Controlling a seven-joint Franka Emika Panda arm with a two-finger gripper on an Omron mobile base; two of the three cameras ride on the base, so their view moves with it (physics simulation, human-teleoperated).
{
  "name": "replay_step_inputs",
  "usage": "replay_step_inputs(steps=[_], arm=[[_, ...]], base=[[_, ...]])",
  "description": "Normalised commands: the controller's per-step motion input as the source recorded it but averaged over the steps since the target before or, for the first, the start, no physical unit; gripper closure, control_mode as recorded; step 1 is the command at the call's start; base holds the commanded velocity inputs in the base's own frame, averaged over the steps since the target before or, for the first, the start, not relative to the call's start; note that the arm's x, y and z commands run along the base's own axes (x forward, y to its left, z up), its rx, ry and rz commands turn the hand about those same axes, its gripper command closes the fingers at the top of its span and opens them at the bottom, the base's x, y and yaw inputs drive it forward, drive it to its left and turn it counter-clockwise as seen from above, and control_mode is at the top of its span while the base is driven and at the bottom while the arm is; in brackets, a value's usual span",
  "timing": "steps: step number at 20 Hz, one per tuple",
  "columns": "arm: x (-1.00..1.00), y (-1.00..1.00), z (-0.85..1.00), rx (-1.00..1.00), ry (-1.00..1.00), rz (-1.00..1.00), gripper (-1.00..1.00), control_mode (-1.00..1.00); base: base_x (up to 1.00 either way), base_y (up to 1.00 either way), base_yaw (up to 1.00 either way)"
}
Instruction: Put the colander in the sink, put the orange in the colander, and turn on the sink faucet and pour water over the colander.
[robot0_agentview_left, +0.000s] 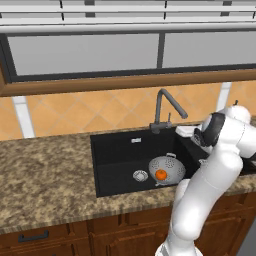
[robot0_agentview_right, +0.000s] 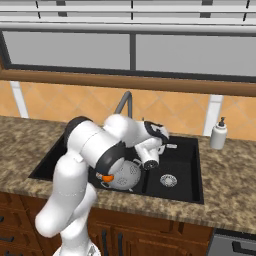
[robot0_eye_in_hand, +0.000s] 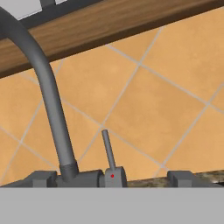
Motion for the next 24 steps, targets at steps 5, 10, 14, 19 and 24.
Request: replay_step_inputs(steps=[5, 10, 14, 19, 24], arm=[[0.13, 0.00, -0.07, 0.00, 0.00, 0.00, -1.00, -1.00], [0.25, 0.00, -0.01, 0.00, 0.00, 0.00, -1.00, -1.00], [0.23, 0.00, 0.00, 0.00, 0.00, 0.00, -1.00, -1.00], [0.21, 0.00, 0.00, 0.00, 0.00, 0.00, -1.00, -1.00], [0.20, 0.00, 0.00, 0.00, 0.00, 0.00, -1.00, -1.00]], base=[[0.00, 0.00, 0.00], [0.00, 0.00, 0.00], [0.00, 0.00, 0.00], [0.00, 0.00, 0.00], [0.00, 0.00, 0.00]])
